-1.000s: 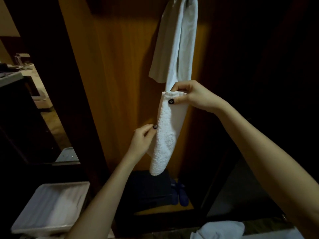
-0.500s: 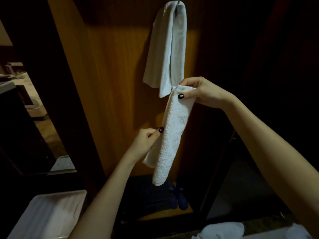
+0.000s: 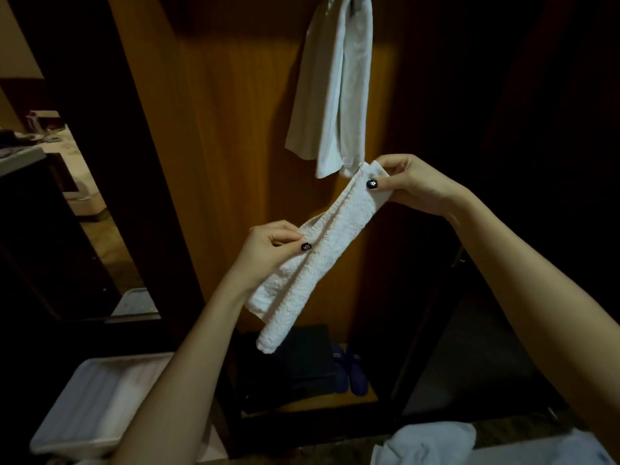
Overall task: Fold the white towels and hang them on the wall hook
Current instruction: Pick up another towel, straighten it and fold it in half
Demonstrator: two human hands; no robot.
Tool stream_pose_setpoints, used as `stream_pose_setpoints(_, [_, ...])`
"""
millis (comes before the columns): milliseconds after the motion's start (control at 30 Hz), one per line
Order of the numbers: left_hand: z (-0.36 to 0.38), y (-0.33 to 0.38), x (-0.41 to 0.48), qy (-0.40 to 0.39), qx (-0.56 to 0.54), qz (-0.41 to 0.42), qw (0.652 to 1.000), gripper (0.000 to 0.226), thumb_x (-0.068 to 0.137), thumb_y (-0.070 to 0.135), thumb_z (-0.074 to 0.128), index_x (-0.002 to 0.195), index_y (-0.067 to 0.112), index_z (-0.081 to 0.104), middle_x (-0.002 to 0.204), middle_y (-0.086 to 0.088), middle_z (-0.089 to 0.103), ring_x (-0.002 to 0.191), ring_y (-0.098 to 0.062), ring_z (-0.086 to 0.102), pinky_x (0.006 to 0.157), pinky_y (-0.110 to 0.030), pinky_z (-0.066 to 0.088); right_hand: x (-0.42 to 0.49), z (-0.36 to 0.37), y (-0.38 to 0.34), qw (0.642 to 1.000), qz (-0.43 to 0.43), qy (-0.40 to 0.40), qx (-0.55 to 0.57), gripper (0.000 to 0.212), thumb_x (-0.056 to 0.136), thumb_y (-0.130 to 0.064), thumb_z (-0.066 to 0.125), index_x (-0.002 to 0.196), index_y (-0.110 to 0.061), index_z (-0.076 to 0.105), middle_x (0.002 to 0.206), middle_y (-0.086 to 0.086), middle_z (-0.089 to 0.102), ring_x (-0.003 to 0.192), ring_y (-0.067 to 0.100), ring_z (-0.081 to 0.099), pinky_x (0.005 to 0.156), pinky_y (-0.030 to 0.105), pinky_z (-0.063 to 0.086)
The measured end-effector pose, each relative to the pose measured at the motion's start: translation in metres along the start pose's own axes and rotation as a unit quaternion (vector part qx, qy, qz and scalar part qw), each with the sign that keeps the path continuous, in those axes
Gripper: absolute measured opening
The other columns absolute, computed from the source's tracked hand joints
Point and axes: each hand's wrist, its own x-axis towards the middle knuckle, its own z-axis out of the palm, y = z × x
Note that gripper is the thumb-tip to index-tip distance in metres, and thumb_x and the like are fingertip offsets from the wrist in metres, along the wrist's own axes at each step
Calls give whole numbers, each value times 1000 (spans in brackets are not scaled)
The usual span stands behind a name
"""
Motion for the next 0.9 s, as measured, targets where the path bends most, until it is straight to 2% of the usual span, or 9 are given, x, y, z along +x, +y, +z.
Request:
stream_pose_setpoints(67, [-1,2,0,-10,71,35,997,30,77,-1,73,81,29,74,80,12,66,79,-2,64,72,-14,50,2,0,1,1000,-2,7,3,15,76,-8,67,91,-6,65,90,0,72,89,16,69,76,26,57])
stream_pose_setpoints(167, [-2,0,1,-12,181,83,980,22,78,-2,71,82,19,72,82,7,62,77,-4,60,72,-17,47,9,2,1,1000,-9,21,-4,18,75,-11,69,93,-7,66,91,1,72,89,16,69,78,28,57])
stream_pose_setpoints(233, [-4,0,1,-15,210,90,974,19,82,1,68,91,18,68,90,7,61,85,-5,58,75,-18,44,14,5,-1,999,-19,30,-9,14,78,-8,69,92,-9,67,89,-1,72,88,15,69,76,27,56])
stream_pose_setpoints(333, [-5,3,-2,-13,196,81,977,42,87,8,64,114,37,51,105,23,54,97,9,52,75,-5,42,20,6,-3,998,-32,41,-23,12,84,-2,66,92,-11,68,86,-3,73,86,14,69,74,25,55])
stream_pose_setpoints(467, [-12,0,-3,-4,215,103,971,28,83,2,65,94,27,61,94,8,60,89,-3,57,77,-17,43,20,2,-2,997,-48,59,-17,16,88,4,61,94,-10,66,87,-3,72,86,13,69,75,26,56])
stream_pose_setpoints(533, [-15,-3,-5,-15,183,69,981,33,82,5,68,94,35,61,97,16,62,91,-1,59,77,-17,45,19,1,-2,996,-53,67,5,18,88,6,58,94,-10,65,89,-2,70,86,14,68,76,27,56])
stream_pose_setpoints(633, [-12,-10,-10,-18,148,37,988,47,81,14,71,98,51,47,100,26,56,91,4,56,68,-11,45,20,1,1,997,-49,62,3,18,88,6,58,94,-9,65,89,-1,70,87,14,68,77,27,56])
stream_pose_setpoints(833, [-21,-38,-9,0,190,-19,982,29,81,11,70,84,31,50,91,10,57,68,6,52,58,-12,40,26,2,14,996,-28,73,-37,16,87,5,61,92,-9,66,88,-1,71,87,14,69,80,28,56])
stream_pose_setpoints(900, [-26,-43,-10,-17,202,-30,979,26,81,11,70,80,31,54,87,10,59,72,4,54,63,-15,39,28,2,22,995,-24,85,-34,16,88,5,61,93,-9,66,90,-1,70,87,13,69,78,26,57])
